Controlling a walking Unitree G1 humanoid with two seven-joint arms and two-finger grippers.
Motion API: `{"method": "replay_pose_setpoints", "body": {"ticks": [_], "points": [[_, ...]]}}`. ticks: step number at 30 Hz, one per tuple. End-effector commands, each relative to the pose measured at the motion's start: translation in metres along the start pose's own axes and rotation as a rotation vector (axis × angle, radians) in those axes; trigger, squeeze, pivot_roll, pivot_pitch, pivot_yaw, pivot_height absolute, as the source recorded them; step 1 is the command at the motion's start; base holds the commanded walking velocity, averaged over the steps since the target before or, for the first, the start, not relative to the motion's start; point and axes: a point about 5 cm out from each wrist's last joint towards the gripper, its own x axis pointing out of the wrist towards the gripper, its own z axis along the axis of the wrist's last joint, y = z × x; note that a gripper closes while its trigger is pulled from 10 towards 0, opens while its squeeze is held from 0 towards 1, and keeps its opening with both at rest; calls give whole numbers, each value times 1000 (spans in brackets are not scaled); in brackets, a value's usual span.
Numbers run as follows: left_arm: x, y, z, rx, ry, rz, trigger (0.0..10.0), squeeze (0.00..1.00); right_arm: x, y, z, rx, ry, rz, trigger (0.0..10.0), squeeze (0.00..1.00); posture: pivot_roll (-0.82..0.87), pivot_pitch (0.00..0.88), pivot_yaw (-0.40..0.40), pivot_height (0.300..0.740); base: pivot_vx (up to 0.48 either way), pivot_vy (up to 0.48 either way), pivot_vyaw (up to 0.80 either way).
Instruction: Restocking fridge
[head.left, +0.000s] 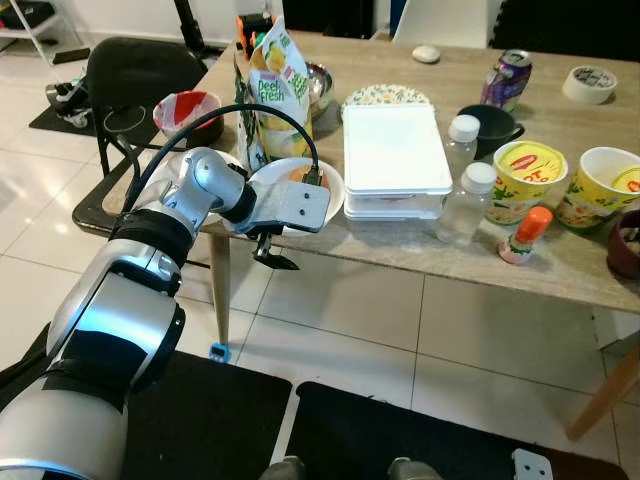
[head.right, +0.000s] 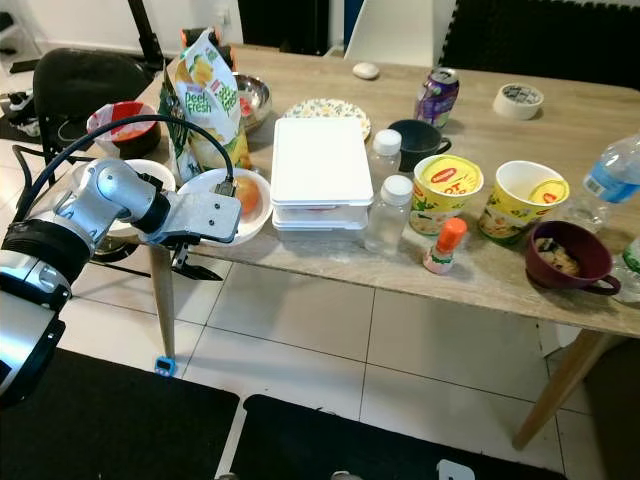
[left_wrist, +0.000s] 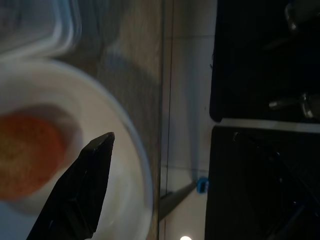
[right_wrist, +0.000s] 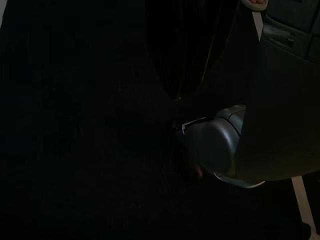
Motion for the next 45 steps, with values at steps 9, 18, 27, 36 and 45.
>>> {"method": "replay_pose_setpoints", "body": {"ticks": [9, 18, 27, 36, 45], "points": [[0, 8, -4, -4, 104, 77, 10000, 0, -3, -3, -15, 35, 23, -15, 10000, 0, -59, 167, 62, 740, 0, 0, 0], [3, 12, -6, 64, 211, 118, 10000, 0, -3, 2, -17, 50, 19, -8, 10000, 0, -51, 191, 82, 740, 0, 0, 0], [15, 8, -3, 101, 232, 105, 10000, 0, -4, -2, -17, 61, 17, -19, 10000, 0, -67, 198, 84, 740, 0, 0, 0], [23, 7, -1, 136, 257, 111, 784, 0, -4, -2, -19, 68, 17, -21, 10000, 0, -77, 202, 86, 740, 0, 0, 0], [25, 7, 0, 154, 264, 113, 0, 0, -5, -3, -20, 77, 16, -25, 10000, 0, -80, 202, 87, 740, 0, 0, 0]]}}
